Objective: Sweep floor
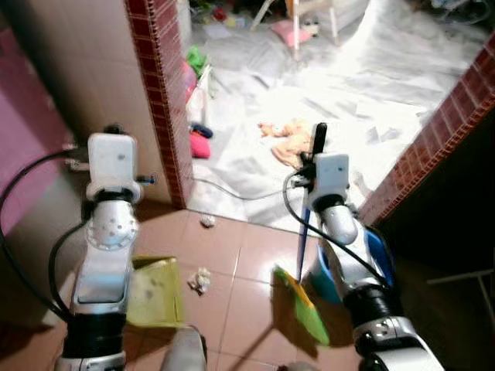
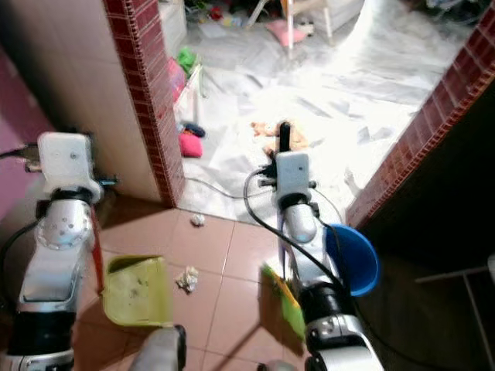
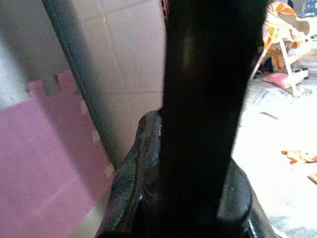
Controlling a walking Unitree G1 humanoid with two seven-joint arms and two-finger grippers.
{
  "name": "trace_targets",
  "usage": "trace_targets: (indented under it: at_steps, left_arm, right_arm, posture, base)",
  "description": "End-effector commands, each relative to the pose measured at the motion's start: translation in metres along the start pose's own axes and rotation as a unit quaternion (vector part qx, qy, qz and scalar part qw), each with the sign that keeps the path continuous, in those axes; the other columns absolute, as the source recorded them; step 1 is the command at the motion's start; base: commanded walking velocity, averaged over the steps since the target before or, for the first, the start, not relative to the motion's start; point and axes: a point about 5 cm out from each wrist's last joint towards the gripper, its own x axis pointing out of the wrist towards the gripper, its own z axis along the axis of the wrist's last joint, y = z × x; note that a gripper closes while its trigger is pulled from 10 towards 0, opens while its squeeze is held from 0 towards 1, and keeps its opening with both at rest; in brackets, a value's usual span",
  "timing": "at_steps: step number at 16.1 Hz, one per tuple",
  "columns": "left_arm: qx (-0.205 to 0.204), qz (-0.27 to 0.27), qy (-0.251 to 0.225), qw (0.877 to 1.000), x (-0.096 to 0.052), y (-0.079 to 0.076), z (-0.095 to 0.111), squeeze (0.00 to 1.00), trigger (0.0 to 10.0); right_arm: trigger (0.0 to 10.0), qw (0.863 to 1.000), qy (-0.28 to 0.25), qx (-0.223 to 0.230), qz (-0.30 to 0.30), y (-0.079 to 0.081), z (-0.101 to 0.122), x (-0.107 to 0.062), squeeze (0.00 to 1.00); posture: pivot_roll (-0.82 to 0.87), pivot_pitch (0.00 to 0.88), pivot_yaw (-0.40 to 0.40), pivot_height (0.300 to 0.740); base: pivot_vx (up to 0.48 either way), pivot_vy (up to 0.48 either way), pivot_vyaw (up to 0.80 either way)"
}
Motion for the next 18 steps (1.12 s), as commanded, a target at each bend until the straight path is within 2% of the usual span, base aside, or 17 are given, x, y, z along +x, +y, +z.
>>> trace_targets:
  at_steps: [1, 6, 11, 13, 16, 18]
  left_arm:
    - [-0.012, -0.010, -0.043, 0.999, 0.002, -0.006, 0.017, 0.00, 10.0]
    - [-0.016, -0.008, -0.034, 0.999, 0.005, -0.007, 0.012, 0.00, 10.0]
    - [-0.017, -0.015, -0.045, 0.999, 0.008, -0.013, 0.018, 0.00, 10.0]
    - [-0.011, -0.019, -0.062, 0.998, 0.008, -0.014, 0.020, 0.00, 10.0]
    - [-0.026, -0.044, -0.057, 0.997, 0.007, -0.025, 0.018, 0.00, 10.0]
    - [-0.017, -0.024, -0.073, 0.997, 0.008, -0.026, 0.017, 0.00, 10.0]
  right_arm:
    - [10.0, 1.000, -0.025, 0.002, -0.010, -0.007, 0.011, 0.003, 0.00]
    - [10.0, 1.000, -0.020, 0.010, -0.016, -0.010, 0.011, 0.003, 0.00]
    - [10.0, 1.000, -0.024, 0.009, -0.015, -0.010, 0.012, 0.004, 0.00]
    - [10.0, 1.000, -0.025, 0.009, -0.016, -0.010, 0.012, 0.004, 0.00]
    - [10.0, 1.000, -0.024, 0.006, -0.019, -0.012, 0.011, 0.003, 0.00]
    - [10.0, 0.999, -0.024, 0.003, -0.022, -0.014, 0.011, 0.003, 0.00]
  posture:
    - [0.04, 0.046, -0.054, 0.740]
    - [0.03, 0.048, -0.053, 0.740]
    - [0.03, 0.049, -0.047, 0.740]
    - [0.03, 0.050, -0.045, 0.740]
    - [0.02, 0.051, -0.041, 0.740]
    - [0.02, 0.051, -0.041, 0.740]
  base:
    - [0.000, 0.480, 0.00]
    - [0.000, 0.480, 0.00]
    - [0.000, 0.480, -0.61]
    - [0.000, 0.411, 0.00]
    - [0.000, 0.000, 0.00]
    - [0.000, 0.000, 0.00]
